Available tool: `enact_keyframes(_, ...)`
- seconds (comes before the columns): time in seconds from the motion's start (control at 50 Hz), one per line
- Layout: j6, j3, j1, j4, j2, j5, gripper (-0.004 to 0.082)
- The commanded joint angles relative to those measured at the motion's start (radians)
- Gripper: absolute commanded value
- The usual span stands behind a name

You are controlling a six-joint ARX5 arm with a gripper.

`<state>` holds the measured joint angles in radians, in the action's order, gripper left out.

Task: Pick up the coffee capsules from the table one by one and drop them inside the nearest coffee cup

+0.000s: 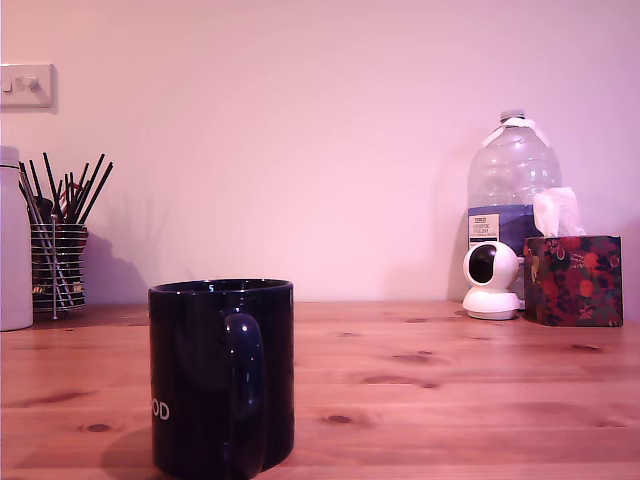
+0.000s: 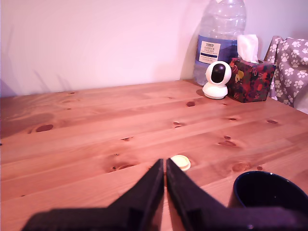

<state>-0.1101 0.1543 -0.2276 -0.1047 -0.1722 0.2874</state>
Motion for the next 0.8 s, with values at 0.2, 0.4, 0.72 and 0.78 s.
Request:
enact_keyframes(0.2, 0.005, -0.023, 0.004, -0.023, 0.015, -0.006, -0.0011)
enact_keyframes(0.4, 0.004, -0.023, 0.004, -0.027, 0.015, -0.003, -0.0011)
enact_keyframes(0.72, 0.005, -0.023, 0.004, -0.039, 0.013, 0.013, -0.001)
enact_keyframes(0.78, 0.005, -0.024, 0.004, -0.039, 0.005, 0.019, -0.0008)
